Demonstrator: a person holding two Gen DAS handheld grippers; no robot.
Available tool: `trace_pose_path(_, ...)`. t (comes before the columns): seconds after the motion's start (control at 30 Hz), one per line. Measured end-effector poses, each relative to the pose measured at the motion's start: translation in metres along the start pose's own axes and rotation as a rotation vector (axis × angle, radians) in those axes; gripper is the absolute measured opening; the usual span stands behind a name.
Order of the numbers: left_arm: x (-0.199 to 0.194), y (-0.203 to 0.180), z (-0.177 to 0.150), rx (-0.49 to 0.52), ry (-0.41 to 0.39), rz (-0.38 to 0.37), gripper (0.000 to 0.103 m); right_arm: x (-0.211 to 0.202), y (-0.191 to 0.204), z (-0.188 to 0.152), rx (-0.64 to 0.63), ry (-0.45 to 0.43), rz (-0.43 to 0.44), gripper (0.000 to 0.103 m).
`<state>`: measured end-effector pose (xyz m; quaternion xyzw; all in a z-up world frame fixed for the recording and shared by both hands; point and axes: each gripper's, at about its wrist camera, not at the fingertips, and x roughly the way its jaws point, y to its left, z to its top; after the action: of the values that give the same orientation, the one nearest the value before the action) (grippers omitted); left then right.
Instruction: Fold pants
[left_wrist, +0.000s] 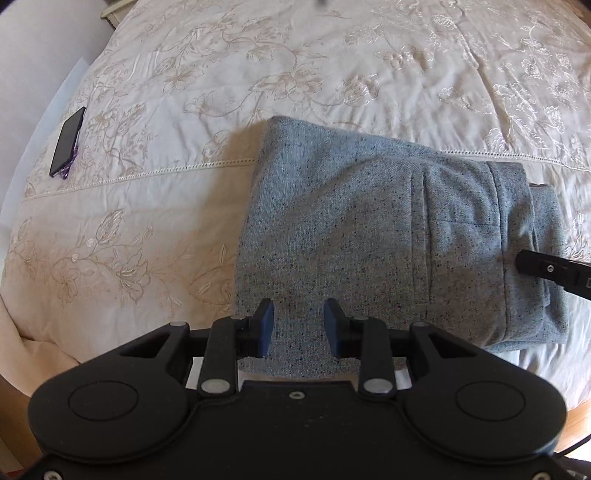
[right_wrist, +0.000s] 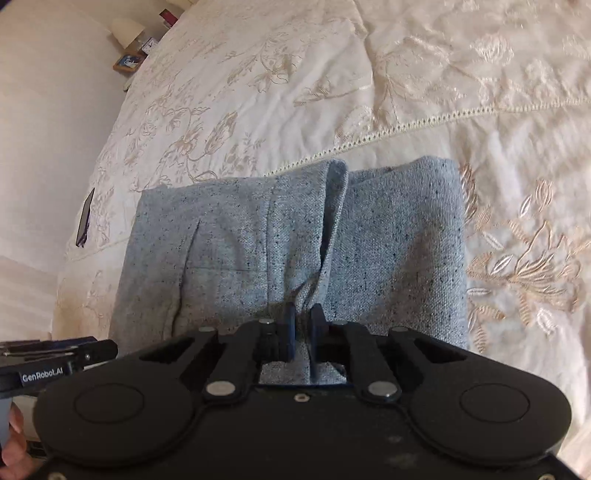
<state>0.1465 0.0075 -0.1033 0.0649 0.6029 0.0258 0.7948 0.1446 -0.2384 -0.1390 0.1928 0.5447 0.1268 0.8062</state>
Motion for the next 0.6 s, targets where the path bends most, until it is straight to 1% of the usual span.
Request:
trace_pose_path(0.07,-0.005,-0.004,0.005,0.017,-0.032,-0.022,0.041,-0.026,0.011,0.0,-0.078,-0.056,-0.037,0.008)
trace_pose_path(0.1,-0.007,-0.008,0.007,0.023,-0.047,-0.033,0.042,-0.031,0.013,-0.001,-0.1,-0.075,-0.074,0.008)
trace_pose_path(0.13,-0.005,-0.012,0.01,0.031,-0.059,-0.043,0.045,-0.034,0.011,-0.003,-0.111,-0.085,-0.122,0.008)
trace_pose_path(0.17,-0.001,-0.017,0.012,0.042,-0.066,-0.05,0.047,-0.032,0.005,-0.005,-0.111,-0.078,-0.163,0.008)
trace_pose_path(0.2,0.005,-0.023,0.014,0.057,-0.073,-0.055,0.049,-0.025,-0.001,-0.006,-0.104,-0.054,-0.188,0.008)
trace_pose_path(0.23,0.014,-0.03,0.014,0.077,-0.073,-0.053,0.05,-0.017,-0.01,-0.009,-0.091,-0.022,-0.201,0.009)
trace_pose_path(0.27,0.025,-0.037,0.015,0.101,-0.058,-0.042,0.05,-0.009,-0.014,-0.01,-0.087,-0.022,-0.206,0.009)
trace_pose_path(0.37,0.058,-0.053,0.01,0.18,-0.012,-0.004,0.05,0.0,-0.006,-0.012,-0.134,-0.012,-0.243,0.013)
trace_pose_path(0.4,0.066,-0.055,0.007,0.207,-0.007,0.003,0.05,-0.003,-0.002,-0.012,-0.141,-0.021,-0.254,0.018)
trace_pose_path(0.43,0.071,-0.057,0.006,0.23,-0.002,0.009,0.05,-0.007,0.003,-0.012,-0.149,-0.044,-0.269,0.019)
trace_pose_path(0.5,0.066,-0.058,0.009,0.253,-0.005,0.002,0.048,-0.019,0.012,-0.011,-0.172,-0.102,-0.306,0.02)
trace_pose_path(0.57,0.051,-0.054,0.015,0.235,-0.045,-0.003,0.048,-0.029,0.02,-0.01,-0.209,-0.156,-0.321,0.026)
trace_pose_path(0.6,0.041,-0.05,0.017,0.214,-0.087,-0.01,0.049,-0.031,0.023,-0.009,-0.229,-0.171,-0.328,0.031)
